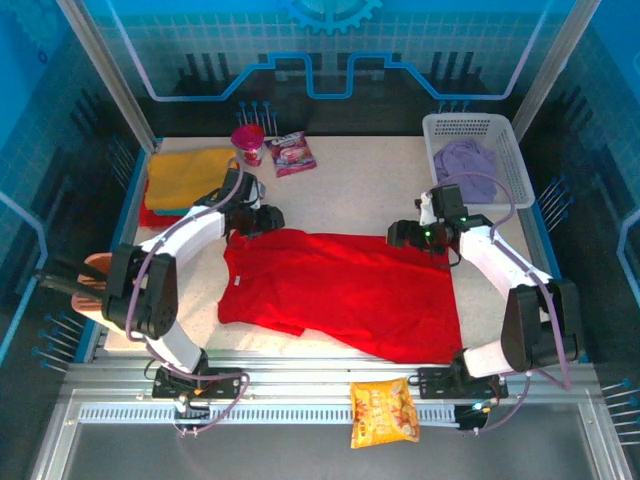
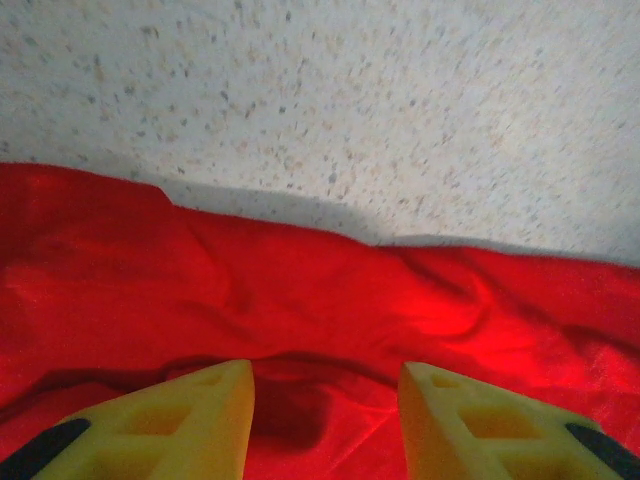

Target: Fold and stack the t-shirts

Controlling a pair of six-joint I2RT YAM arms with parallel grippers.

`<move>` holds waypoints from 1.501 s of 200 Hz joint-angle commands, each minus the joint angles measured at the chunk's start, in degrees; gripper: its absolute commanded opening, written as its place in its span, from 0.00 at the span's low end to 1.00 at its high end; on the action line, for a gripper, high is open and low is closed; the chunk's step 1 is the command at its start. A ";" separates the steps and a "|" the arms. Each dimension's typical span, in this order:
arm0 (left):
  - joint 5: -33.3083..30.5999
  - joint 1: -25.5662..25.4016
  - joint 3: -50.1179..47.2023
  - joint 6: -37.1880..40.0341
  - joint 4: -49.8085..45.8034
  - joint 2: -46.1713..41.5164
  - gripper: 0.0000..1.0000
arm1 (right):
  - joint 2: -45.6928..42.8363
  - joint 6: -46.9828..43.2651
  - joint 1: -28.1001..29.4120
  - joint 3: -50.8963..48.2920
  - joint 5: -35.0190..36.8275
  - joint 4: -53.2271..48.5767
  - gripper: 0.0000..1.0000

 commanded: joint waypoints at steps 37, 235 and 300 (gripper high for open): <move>-2.43 -0.97 0.71 5.39 -9.44 4.23 0.46 | 1.95 0.89 0.73 0.87 -1.37 0.13 0.89; -11.90 -8.91 -2.68 -3.19 -11.75 -2.37 0.00 | 0.30 0.72 0.68 -0.74 -1.03 -0.83 0.87; -22.17 -18.22 -10.09 -12.33 -12.16 -16.21 0.00 | 0.12 0.89 0.64 -0.89 -1.43 -0.84 0.87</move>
